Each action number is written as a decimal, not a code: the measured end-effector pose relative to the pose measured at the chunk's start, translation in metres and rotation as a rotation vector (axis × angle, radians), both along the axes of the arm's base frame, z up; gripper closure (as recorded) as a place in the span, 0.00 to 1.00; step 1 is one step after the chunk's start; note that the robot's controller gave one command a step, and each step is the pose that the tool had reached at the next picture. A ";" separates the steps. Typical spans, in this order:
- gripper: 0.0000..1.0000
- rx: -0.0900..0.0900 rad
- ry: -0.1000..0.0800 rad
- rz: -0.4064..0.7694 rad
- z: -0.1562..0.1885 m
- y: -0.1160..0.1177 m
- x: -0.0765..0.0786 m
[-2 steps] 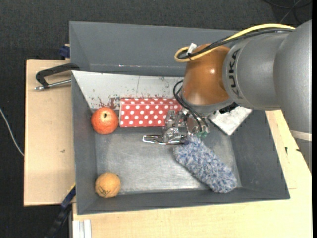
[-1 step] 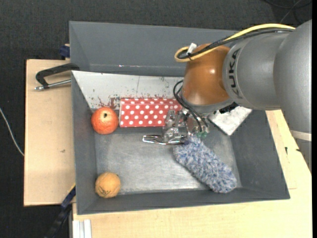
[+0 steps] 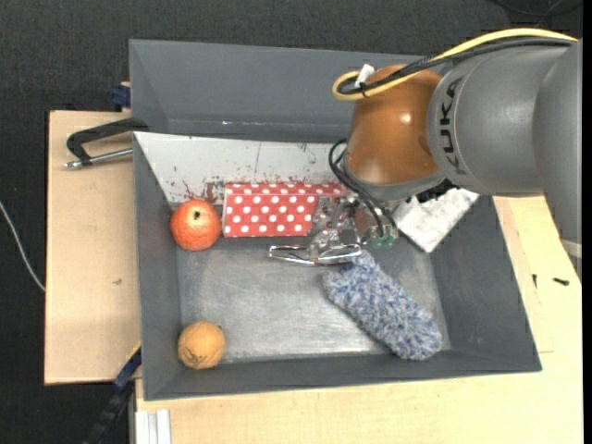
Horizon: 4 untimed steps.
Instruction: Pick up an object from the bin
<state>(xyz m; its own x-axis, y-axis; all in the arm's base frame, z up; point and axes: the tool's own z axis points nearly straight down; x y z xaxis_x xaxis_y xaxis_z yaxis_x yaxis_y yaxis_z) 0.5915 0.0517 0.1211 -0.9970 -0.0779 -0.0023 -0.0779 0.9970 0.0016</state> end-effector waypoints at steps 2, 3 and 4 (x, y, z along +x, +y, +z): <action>1.00 -0.001 0.001 0.001 0.023 -0.008 -0.005; 1.00 0.000 -0.003 -0.130 0.023 0.021 0.005; 1.00 -0.001 0.005 -0.094 0.072 0.025 -0.016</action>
Offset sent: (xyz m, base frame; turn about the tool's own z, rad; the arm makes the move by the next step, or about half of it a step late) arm -0.0065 -0.0098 0.0225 -0.0018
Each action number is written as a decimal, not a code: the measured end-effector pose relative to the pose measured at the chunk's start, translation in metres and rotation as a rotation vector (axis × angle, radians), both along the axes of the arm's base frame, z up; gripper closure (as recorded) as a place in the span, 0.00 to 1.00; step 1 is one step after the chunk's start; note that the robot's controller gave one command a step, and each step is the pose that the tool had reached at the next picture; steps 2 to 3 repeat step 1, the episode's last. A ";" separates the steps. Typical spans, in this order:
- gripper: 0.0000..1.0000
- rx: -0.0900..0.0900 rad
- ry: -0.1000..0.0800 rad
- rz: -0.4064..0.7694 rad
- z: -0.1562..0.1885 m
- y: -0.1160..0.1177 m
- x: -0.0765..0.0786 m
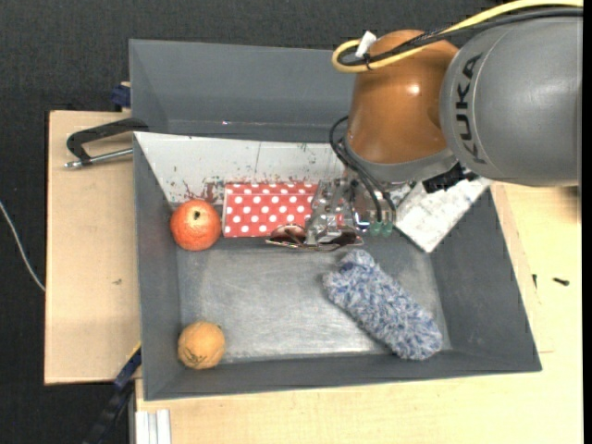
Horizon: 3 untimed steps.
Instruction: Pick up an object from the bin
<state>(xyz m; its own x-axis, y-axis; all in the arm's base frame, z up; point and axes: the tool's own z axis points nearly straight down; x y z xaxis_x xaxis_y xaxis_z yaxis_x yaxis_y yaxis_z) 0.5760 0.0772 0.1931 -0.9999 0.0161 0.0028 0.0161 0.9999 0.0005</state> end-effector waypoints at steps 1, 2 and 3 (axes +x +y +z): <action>1.00 0.002 -0.014 0.009 0.040 0.001 0.001; 1.00 0.002 -0.014 0.009 0.040 0.001 0.001; 1.00 0.002 -0.014 0.009 0.040 0.001 0.001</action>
Offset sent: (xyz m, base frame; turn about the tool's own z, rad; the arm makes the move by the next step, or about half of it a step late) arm -0.0063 -0.0116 0.1345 -0.1904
